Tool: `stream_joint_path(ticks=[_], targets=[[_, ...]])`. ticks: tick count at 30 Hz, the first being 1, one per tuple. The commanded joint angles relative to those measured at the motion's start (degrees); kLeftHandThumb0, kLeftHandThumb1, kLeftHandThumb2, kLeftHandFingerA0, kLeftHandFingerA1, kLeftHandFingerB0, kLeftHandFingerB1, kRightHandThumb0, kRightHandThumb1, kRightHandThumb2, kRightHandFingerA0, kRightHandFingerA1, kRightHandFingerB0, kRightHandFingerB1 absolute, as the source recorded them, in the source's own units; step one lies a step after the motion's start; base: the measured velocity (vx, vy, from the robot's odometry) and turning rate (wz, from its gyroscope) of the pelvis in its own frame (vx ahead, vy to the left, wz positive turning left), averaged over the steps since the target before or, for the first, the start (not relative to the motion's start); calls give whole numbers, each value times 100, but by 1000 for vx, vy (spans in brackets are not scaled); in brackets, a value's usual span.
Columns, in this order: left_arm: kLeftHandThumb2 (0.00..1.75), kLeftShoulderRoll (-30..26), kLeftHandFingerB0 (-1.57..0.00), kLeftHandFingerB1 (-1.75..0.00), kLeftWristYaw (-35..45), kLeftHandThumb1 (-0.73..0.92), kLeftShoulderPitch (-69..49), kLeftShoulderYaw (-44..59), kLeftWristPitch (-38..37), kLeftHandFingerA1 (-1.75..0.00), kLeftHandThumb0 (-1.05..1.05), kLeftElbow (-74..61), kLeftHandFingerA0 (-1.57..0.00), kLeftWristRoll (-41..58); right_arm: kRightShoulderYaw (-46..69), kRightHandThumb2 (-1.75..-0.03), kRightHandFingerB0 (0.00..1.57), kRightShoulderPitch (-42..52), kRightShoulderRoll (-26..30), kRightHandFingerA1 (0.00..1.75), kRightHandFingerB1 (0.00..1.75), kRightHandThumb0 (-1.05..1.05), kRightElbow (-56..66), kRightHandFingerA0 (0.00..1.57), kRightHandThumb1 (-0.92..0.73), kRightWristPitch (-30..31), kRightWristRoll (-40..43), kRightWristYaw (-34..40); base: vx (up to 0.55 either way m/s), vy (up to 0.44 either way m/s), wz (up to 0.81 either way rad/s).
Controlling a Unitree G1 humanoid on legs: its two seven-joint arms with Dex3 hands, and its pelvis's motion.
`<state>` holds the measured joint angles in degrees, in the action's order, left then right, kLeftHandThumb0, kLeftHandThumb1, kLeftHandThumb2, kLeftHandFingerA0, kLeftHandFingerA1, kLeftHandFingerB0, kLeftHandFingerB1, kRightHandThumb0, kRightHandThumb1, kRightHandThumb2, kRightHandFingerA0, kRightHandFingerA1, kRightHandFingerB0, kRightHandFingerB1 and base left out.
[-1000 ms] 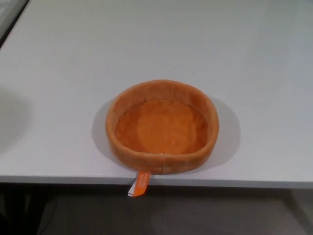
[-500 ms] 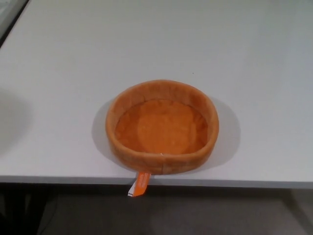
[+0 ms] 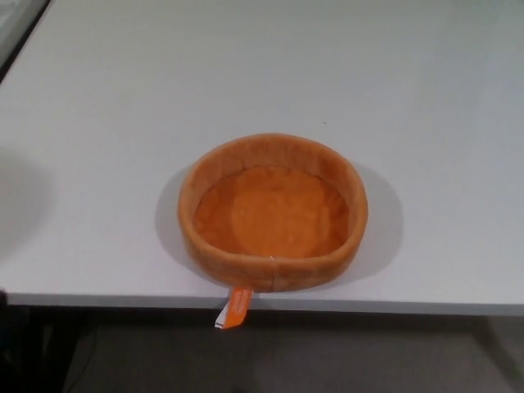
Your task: A soft plate is kept in the center of the table close to the robot and the robot uses its left hand to pick up the plate, turns it upside down and places it back on the table
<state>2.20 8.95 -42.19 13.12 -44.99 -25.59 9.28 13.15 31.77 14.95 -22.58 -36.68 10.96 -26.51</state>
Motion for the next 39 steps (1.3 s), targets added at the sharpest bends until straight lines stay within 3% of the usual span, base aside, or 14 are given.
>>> stream_joint_path(ticks=[1, 3, 19, 20, 21, 22, 24, 25, 26, 27, 36, 37, 38, 39], targets=[[68, -247, -28, -32, -140, 89, 417, 55, 650, -39, -95, -915, -31, -136, 32, -66, 24, 35, 81, 44, 30, -68, -23, 40, -85, -85, 81, -96, 0, 0, 0], [80, -455, -25, -33, -155, 78, 765, 145, 1093, -41, -98, -1365, -29, -235, 35, -66, 24, 27, 98, 45, 30, -69, -34, 40, -86, -90, 67, -108, 0, 0, 0], [67, -1240, -31, -31, -45, 85, 4556, -475, 1946, -40, -94, -130, -26, -2677, 43, -66, 26, -106, 171, 45, 31, -69, -9, 42, -85, -41, 32, -137, 0, 0, 0], [111, -1264, -25, -44, -21, 65, 4692, -561, 1983, -49, -94, -15, -21, -2723, 37, -66, 26, -105, 170, 45, 31, -68, 9, 42, -84, -1, 62, -161, 0, 0, 0], [111, -1285, -25, -44, -2, 65, 4810, -638, 2024, -49, -94, 90, -21, -2769, 30, -66, 26, -110, 168, 45, 31, -68, 17, 42, -84, 36, 94, -189, 0, 0, 0], [67, -1320, -31, -30, 19, 85, 4893, -694, 2038, -40, -101, 185, -28, -2806, 24, -66, 26, -114, 167, 45, 31, -69, 24, 41, -84, 44, 102, -202, 0, 0, 0], [68, -1438, -29, -30, 93, 84, 5125, -857, 2059, -39, -104, 486, -27, -2941, 22, -65, 27, -135, 164, 46, 31, -68, 5, 41, -84, 31, 135, -238, 0, 0, 0], [111, -1512, -17, -39, 117, 64, 5253, -940, 2084, -47, -99, 636, -20, -3072, 24, -65, 27, -148, 163, 46, 32, -69, -8, 41, -84, 24, 137, -240, 0, 0, 0], [111, -1585, -17, -39, 109, 64, 5358, -1006, 2115, -47, -99, 745, -20, -3210, 25, -65, 27, -157, 162, 46, 32, -69, -12, 41, -84, 23, 122, -228, 0, 0, 0], [68, -1615, -28, -29, 57, 85, 5477, -1060, 2065, -40, -105, 888, -28, -3305, 31, -65, 27, -184, 160, 46, 32, -69, -33, 42, -83, 27, 139, -236, 0, 0, 0], [66, -1937, -30, -29, -225, 80, 6252, -1763, 2299, -39, -105, 2308, -31, -4307, 62, -66, 28, -277, 160, 45, 32, -69, -134, 43, -84, -55, 109, -214, 0, 0, 0], [102, -1964, -26, -39, -257, 61, 6310, -1854, 2313, -46, -103, 2436, -28, -4397, 59, -66, 28, -292, 163, 45, 31, -69, -125, 43, -84, -64, 85, -202, 0, 0, 0], [102, -1975, -26, -39, -295, 61, 6345, -1916, 2313, -46, -103, 2518, -28, -4454, 59, -66, 28, -297, 161, 45, 31, -69, -129, 43, -84, -71, 92, -211, 0, 0, 0], [65, -1973, -32, -30, -286, 76, 6381, -2019, 2397, -36, -105, 2594, -32, -4539, 60, -66, 27, -289, 174, 44, 32, -71, -122, 43, -84, -59, 79, -211, 0, 0, 0]])
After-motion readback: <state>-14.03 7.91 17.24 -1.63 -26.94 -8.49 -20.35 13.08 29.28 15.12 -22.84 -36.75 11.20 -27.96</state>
